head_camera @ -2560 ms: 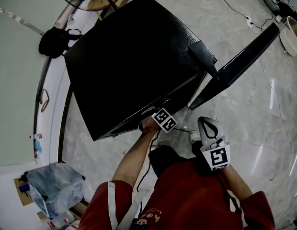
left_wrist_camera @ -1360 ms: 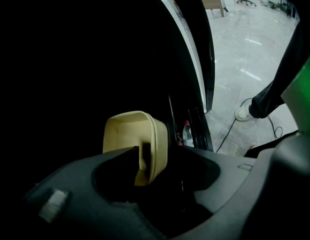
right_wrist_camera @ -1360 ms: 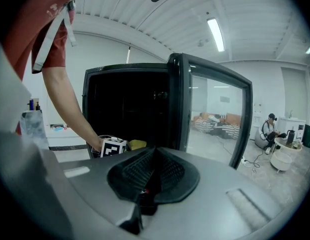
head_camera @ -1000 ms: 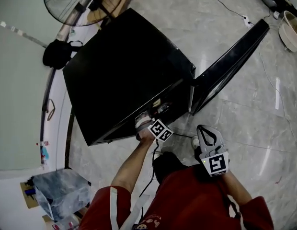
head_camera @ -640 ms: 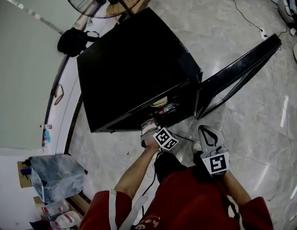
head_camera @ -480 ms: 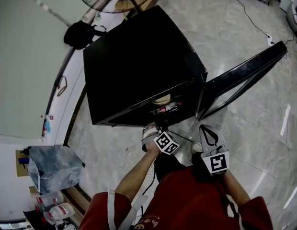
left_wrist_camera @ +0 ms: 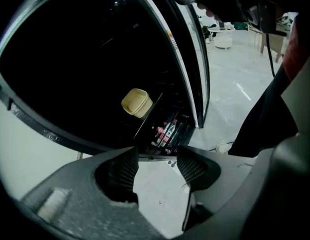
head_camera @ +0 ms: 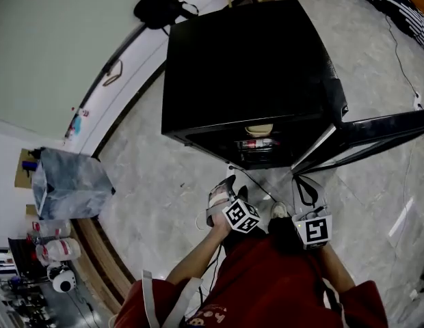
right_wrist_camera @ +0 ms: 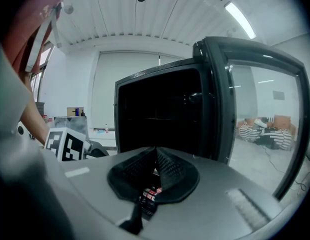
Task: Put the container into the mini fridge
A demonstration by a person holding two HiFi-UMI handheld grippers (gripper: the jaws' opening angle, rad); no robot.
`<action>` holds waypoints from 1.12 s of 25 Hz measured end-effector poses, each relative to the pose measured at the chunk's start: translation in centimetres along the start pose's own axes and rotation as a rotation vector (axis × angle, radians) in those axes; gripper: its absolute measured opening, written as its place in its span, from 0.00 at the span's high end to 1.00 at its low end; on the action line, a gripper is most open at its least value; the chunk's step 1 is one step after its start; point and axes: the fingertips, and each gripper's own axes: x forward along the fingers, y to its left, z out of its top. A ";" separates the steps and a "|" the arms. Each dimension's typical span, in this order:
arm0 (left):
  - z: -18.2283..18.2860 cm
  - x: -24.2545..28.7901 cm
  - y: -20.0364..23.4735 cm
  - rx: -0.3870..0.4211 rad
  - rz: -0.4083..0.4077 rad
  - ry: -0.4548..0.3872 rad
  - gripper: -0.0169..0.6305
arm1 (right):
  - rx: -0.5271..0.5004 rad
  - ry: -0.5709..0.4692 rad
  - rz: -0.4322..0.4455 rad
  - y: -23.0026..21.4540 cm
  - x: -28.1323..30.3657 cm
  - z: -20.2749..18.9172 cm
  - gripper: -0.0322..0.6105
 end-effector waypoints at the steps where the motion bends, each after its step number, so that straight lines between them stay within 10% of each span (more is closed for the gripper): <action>1: -0.3 -0.6 0.1 -0.035 0.009 -0.005 0.59 | -0.005 0.000 0.012 0.2 0.3 0.0 0.95; 17: -1.8 -10.1 5.2 -0.625 0.188 -0.261 0.60 | -0.051 -0.021 0.121 2.5 2.9 2.6 0.95; 28: 0.1 -17.9 9.8 -0.746 0.383 -0.649 0.60 | -0.094 -0.114 0.177 4.4 2.6 7.5 0.95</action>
